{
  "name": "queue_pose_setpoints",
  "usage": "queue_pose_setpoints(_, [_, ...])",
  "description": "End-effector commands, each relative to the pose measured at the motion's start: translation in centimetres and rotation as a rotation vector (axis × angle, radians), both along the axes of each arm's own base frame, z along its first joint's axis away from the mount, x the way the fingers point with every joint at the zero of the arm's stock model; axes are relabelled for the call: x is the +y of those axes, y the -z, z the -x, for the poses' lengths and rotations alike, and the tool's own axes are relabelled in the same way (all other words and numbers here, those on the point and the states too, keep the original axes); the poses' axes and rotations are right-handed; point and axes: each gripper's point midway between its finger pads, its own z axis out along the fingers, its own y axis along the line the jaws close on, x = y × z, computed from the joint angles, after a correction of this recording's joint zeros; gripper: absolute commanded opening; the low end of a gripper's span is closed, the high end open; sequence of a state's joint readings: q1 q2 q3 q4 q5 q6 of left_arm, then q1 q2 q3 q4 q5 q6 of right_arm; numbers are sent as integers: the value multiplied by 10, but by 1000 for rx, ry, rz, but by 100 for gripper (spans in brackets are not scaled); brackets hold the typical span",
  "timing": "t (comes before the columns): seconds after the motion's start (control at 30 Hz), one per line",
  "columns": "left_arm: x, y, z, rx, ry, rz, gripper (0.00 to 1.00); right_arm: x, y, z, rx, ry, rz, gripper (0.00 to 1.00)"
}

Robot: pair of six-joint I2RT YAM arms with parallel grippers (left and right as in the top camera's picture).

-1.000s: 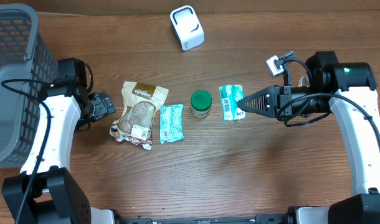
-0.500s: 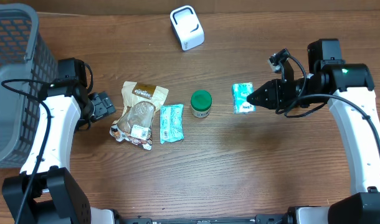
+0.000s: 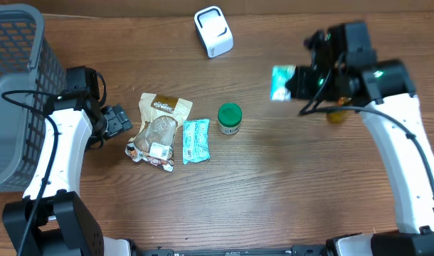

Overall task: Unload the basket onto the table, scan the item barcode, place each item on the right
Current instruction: 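Carry the tissue pack to the scanner and hold it over it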

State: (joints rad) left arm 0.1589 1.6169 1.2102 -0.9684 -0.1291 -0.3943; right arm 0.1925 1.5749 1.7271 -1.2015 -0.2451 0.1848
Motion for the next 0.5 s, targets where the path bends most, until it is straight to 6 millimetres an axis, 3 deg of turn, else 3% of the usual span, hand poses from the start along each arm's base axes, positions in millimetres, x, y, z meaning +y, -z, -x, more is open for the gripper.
queue_pose_setpoints(0.0, [3, -6, 1, -18, -18, -9, 100, -1, -57, -20, -142, 45, 40, 4])
queue_pose_setpoints(0.1, [3, -6, 1, -18, -18, -9, 100, 10, -87, -37, -247, 29, 65, 4])
queue_pose_setpoints(0.23, [3, -6, 1, -18, -18, -9, 100, 47, -111, -68, -433, -55, 44, 4])
queue_pose_setpoints(0.37, [3, -6, 1, -18, -18, -9, 100, 71, -107, -98, -500, -75, 18, 4])
queue_pose_setpoints(0.47, [3, -6, 1, -18, -18, -9, 100, 82, -92, -123, -520, -78, 14, 4])
